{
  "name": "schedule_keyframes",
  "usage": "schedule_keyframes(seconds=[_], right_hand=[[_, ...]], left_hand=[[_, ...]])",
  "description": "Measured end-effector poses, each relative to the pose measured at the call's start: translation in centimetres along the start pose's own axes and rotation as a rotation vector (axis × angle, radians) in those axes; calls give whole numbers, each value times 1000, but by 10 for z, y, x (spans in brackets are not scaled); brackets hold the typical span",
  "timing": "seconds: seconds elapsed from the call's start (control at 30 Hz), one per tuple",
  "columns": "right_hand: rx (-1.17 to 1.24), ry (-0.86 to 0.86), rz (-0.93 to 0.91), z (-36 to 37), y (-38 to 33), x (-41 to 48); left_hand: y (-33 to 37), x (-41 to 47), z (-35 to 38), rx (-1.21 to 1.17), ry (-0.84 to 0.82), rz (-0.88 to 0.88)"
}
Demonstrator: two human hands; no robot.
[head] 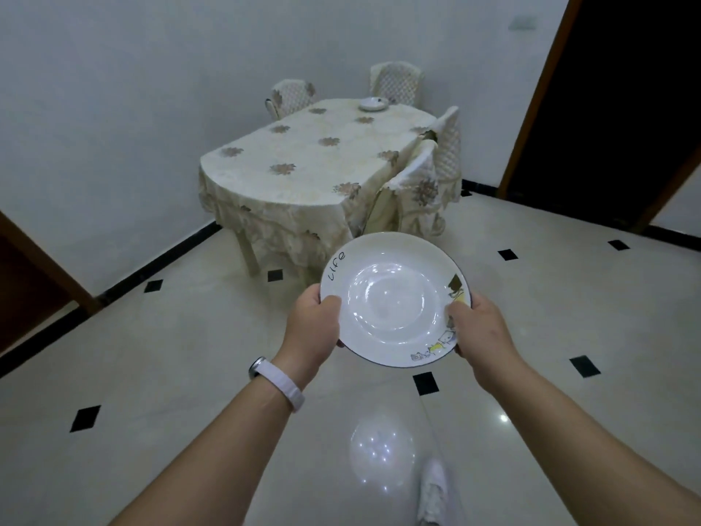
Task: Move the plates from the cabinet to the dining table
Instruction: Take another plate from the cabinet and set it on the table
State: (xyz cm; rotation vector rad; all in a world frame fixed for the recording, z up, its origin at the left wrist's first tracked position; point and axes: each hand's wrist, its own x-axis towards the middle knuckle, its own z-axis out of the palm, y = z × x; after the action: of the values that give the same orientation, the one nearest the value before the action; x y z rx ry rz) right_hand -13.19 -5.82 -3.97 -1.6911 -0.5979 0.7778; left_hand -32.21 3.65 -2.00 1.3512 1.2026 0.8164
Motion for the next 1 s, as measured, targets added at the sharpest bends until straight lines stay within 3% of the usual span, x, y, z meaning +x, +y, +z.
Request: schedule_keyframes(seconds=[0.57,1.0], right_hand=[[93,67,35,-139,-47,271],[53,130,43,-161,-65,427]], left_hand=[[93,197,237,8,-68,13],[114,341,327,-64,-126,-19]])
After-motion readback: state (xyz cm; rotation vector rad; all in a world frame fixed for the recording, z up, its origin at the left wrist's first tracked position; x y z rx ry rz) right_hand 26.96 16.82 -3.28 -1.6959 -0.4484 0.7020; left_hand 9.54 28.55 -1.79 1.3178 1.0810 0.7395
